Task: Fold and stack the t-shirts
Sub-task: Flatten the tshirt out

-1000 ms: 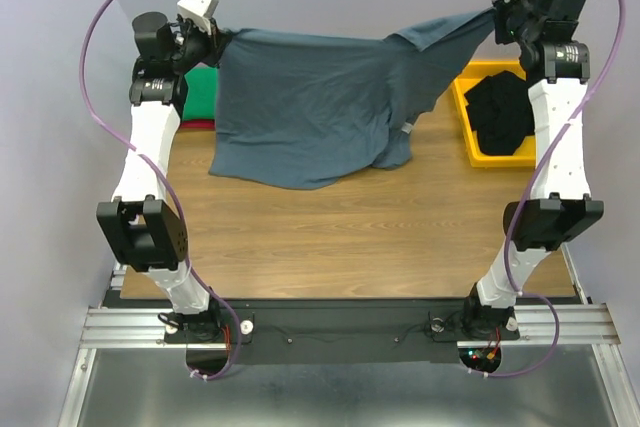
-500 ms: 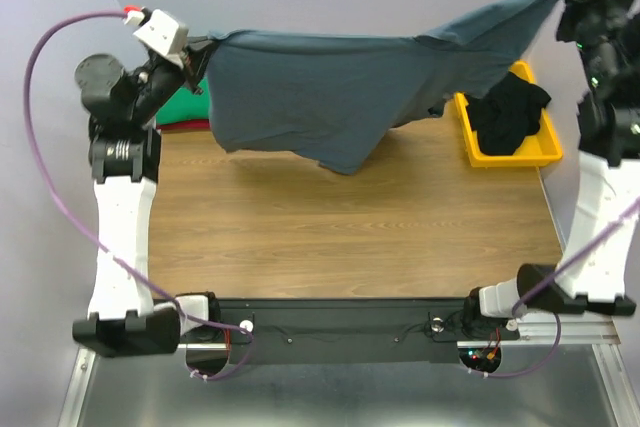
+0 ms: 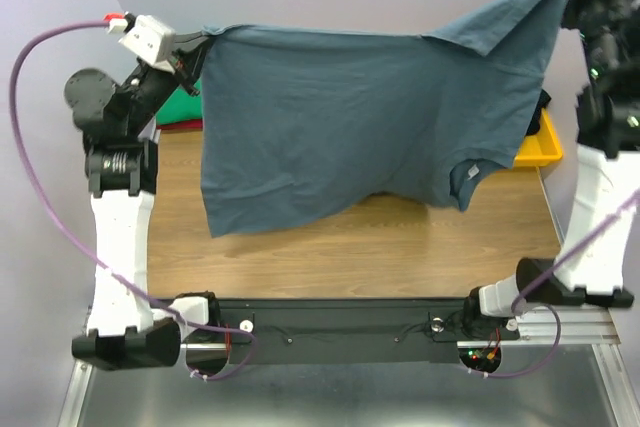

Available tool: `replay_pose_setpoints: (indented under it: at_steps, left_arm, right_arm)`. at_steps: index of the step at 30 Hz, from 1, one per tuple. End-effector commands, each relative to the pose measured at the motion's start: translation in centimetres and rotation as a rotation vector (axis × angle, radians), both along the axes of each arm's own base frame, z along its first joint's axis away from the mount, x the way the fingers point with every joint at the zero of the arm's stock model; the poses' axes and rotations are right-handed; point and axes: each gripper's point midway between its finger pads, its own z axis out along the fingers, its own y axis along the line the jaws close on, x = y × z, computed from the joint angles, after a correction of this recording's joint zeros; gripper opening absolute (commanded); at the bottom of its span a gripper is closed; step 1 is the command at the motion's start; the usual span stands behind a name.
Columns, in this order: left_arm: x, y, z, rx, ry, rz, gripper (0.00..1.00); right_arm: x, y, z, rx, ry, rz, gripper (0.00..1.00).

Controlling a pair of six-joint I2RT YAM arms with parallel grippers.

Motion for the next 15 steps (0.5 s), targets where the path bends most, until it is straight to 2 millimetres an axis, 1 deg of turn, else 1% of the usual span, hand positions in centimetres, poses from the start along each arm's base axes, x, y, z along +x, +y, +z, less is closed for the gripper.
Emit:
replay_pose_setpoints:
  at_steps: [1, 2, 3, 4, 5, 6, 7, 8, 9, 10, 11, 12, 13, 14, 15]
  left_arm:
    - [4.7, 0.7, -1.4, -0.080, 0.076, 0.013, 0.00]
    - [6.5, 0.7, -2.6, -0.078, 0.107, 0.007, 0.00]
    - [7.2, 0.4, -3.0, -0.099, 0.131, -0.016, 0.00]
    - [7.8, 0.2, -3.0, -0.105, 0.117, -0.037, 0.00]
    - [9.3, 0.0, -3.9, -0.132, 0.150, -0.057, 0.00]
    - [9.9, -0.2, -4.0, -0.138, 0.144, -0.074, 0.00]
    - [10.5, -0.3, -3.2, -0.141, 0.101, -0.086, 0.00]
    - [11.3, -0.1, -2.9, -0.155, 0.094, -0.088, 0.00]
    - [12.9, -0.1, -2.7, -0.173, 0.094, -0.098, 0.00]
    - [13.6, -0.2, -1.8, -0.177, 0.060, -0.103, 0.00]
    - [13.8, 0.0, 0.5, -0.182, 0.003, -0.101, 0.00]
    - [15.9, 0.3, -0.2, -0.196, 0.010, -0.096, 0.00]
    - [16.0, 0.4, 1.3, -0.223, -0.038, -0.111, 0.00]
    - [16.2, 0.5, 2.3, -0.236, -0.076, -0.120, 0.00]
    - [16.5, 0.9, 3.7, -0.252, -0.125, -0.126, 0.00]
  right_arm:
    - [6.3, -0.8, -2.8, 0.005, 0.058, -0.018, 0.01]
    - [7.2, -0.8, -3.0, 0.009, 0.060, -0.011, 0.01]
    - [8.1, -0.8, -3.5, 0.015, 0.068, -0.008, 0.01]
    - [10.4, -0.9, -5.1, 0.020, 0.102, -0.007, 0.01]
    - [12.6, -1.0, -5.9, 0.032, 0.107, -0.004, 0.01]
    - [12.6, -1.1, -5.6, 0.035, 0.096, -0.004, 0.01]
    - [14.3, -1.1, -6.0, 0.038, 0.096, -0.002, 0.01]
    - [15.3, -1.1, -5.9, 0.050, 0.077, 0.002, 0.01]
    - [16.1, -1.4, -5.8, 0.058, 0.065, -0.007, 0.01]
    - [15.6, -1.5, -3.6, 0.062, 0.001, -0.011, 0.01]
    - [17.6, -1.7, -4.3, 0.082, -0.009, -0.014, 0.01]
    - [17.7, -2.1, -3.5, 0.099, -0.048, -0.033, 0.01]
    - [17.9, -2.2, -2.8, 0.106, -0.086, -0.034, 0.01]
    - [17.7, -2.2, -1.4, 0.118, -0.155, -0.030, 0.01]
    - [17.3, -2.3, -0.4, 0.128, -0.195, -0.029, 0.01]
